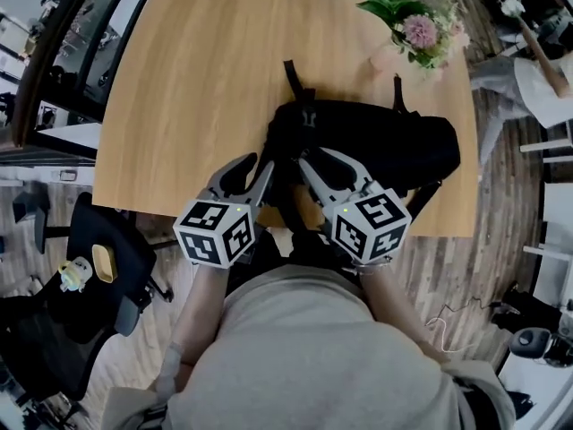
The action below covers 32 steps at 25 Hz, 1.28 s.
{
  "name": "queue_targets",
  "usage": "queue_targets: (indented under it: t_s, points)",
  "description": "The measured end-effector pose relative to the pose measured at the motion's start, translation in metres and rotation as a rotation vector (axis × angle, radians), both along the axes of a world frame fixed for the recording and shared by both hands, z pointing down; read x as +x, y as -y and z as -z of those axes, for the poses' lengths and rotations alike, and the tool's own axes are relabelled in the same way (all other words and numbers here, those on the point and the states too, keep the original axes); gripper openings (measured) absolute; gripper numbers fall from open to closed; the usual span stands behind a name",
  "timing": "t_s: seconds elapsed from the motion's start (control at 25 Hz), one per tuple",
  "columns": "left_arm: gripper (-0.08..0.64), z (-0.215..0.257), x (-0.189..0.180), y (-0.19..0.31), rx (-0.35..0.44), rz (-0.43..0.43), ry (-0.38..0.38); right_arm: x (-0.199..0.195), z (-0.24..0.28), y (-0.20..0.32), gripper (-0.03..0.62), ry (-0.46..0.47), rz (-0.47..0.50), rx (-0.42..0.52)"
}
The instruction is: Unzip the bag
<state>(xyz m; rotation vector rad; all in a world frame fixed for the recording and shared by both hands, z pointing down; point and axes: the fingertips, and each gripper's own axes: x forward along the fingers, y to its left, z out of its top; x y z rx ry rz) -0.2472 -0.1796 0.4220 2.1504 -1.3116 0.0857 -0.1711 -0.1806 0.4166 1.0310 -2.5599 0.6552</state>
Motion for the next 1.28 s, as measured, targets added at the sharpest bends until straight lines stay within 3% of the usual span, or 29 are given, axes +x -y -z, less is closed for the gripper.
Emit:
queue_targets:
  t_s: [0.28, 0.64, 1.04, 1.28]
  points:
    - [0.127, -0.007, 0.004, 0.004, -0.004, -0.138, -0.058, 0.002, 0.0, 0.001, 0.118, -0.023, -0.114, 0.007]
    - [0.127, -0.028, 0.011, -0.007, -0.062, -0.3, -0.056, 0.002, -0.007, -0.002, 0.138, -0.05, -0.196, -0.01]
    - [0.055, -0.024, 0.015, -0.009, -0.031, -0.359, -0.045, -0.001, -0.006, 0.004, 0.15, -0.174, -0.205, 0.013]
    - [0.052, -0.023, 0.018, -0.011, -0.023, -0.379, -0.032, -0.008, -0.01, 0.006, 0.156, -0.249, -0.19, 0.017]
